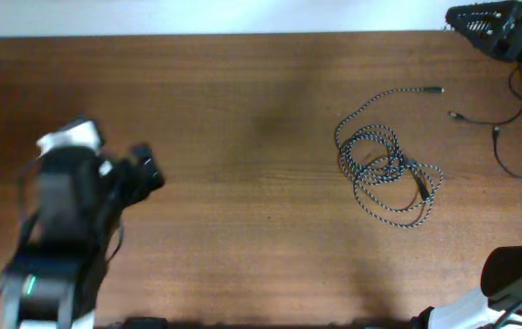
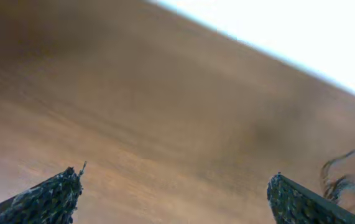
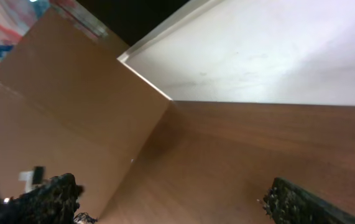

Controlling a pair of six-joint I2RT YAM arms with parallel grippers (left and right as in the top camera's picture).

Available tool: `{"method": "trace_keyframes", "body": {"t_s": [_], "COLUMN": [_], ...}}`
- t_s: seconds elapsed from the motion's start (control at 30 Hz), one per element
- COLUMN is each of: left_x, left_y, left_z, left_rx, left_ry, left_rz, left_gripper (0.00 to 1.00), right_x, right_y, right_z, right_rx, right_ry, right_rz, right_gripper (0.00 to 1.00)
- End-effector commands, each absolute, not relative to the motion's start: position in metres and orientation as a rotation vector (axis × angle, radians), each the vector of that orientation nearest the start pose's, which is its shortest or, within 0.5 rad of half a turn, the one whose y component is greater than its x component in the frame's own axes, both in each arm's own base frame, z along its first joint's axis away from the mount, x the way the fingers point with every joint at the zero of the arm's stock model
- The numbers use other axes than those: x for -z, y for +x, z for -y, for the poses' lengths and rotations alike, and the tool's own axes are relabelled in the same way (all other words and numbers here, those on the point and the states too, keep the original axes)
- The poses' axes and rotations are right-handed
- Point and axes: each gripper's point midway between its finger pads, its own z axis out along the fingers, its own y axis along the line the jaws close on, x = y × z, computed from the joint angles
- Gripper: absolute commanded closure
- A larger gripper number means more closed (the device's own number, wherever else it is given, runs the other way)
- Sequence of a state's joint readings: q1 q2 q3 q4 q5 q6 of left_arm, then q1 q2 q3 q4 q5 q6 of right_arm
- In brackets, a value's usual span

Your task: Untangle cables

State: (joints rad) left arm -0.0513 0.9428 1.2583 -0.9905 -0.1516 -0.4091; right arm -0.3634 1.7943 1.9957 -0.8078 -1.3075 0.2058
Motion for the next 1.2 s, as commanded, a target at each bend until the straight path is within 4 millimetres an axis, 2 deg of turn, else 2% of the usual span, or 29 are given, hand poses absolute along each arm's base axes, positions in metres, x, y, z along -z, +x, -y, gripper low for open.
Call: {"method": "trace_keyframes", "body": {"t_s": [0.0,0.03,0.07,0.1,0.13,0.17,0.23,0.27,0.33,0.43,0.47,0.53,0.57,0.63,0.77,0.87,1.03,1.17], "left_x": [-0.359,-0.368,-0.376,-0.375,-0.363,-0.342,-0.281,-0.272,-0.272,-0.272,-0.273,-0.275,-0.275,-0.275,-0.274,-0.274,-0.274,-0.274], "left_y": [0.19,0.161,0.134,0.11,0.101,0.093,0.059,0.053,0.052,0.052,0.046,0.025,0.014,0.005,0.003,0.003,0.003,0.003], "left_z": [-0.029,-0.031,-0.03,-0.029,-0.029,-0.029,-0.028,-0.023,-0.023,-0.023,-0.023,-0.022,-0.022,-0.022,-0.022,-0.022,-0.022,-0.022], "left_rx": [0.06,0.059,0.076,0.083,0.076,0.059,0.0,0.052,0.053,0.054,0.062,0.089,0.09,0.091,0.094,0.094,0.094,0.094], "left_ry": [-0.449,-0.45,-0.439,-0.434,-0.439,-0.45,-0.483,-0.538,-0.537,-0.536,-0.531,-0.514,-0.524,-0.53,-0.527,-0.527,-0.527,-0.527], "left_rz": [-1.948,-1.878,-1.798,-1.758,-1.796,-1.884,-2.168,-2.203,-2.205,-2.2,-2.167,-2.039,-1.969,-1.912,-1.897,-1.897,-1.897,-1.897], "left_gripper": [0.01,0.01,0.01,0.01,0.01,0.01,0.01,0.01,0.01,0.01,0.01,0.01,0.01,0.01,0.01,0.01,0.01,0.01], "right_x": [-0.428,-0.43,-0.43,-0.429,-0.429,-0.428,-0.427,-0.421,-0.413,-0.429,-0.432,-0.432,-0.435,-0.441,-0.457,-0.466,-0.479,-0.476], "right_y": [0.421,0.419,0.418,0.417,0.415,0.41,0.402,0.404,0.4,0.37,0.36,0.358,0.354,0.35,0.347,0.341,0.319,0.3], "right_z": [-0.022,-0.025,-0.037,-0.051,-0.064,-0.082,-0.112,-0.125,-0.138,-0.154,-0.16,-0.164,-0.167,-0.17,-0.159,-0.139,-0.136,-0.134], "right_rx": [-1.357,-1.367,-1.384,-1.403,-1.422,-1.403,-1.39,-1.306,-1.157,-1.173,-1.175,-1.064,-1.065,-1.061,-0.94,-0.774,-0.754,-0.731], "right_ry": [-0.23,-0.227,-0.253,-0.286,-0.32,-0.426,-0.535,-0.514,-0.468,-0.514,-0.529,-0.518,-0.531,-0.553,-0.523,-0.436,-0.445,-0.464], "right_rz": [-1.865,-1.868,-1.871,-1.877,-1.879,-1.856,-1.842,-1.904,-2.002,-1.996,-1.998,-2.02,-2.01,-1.985,-1.944,-1.949,-1.901,-1.796], "right_gripper": [0.01,0.01,0.01,0.01,0.01,0.01,0.01,0.01,0.01,0.01,0.01,0.01,0.01,0.01,0.01,0.01,0.01,0.01]}}
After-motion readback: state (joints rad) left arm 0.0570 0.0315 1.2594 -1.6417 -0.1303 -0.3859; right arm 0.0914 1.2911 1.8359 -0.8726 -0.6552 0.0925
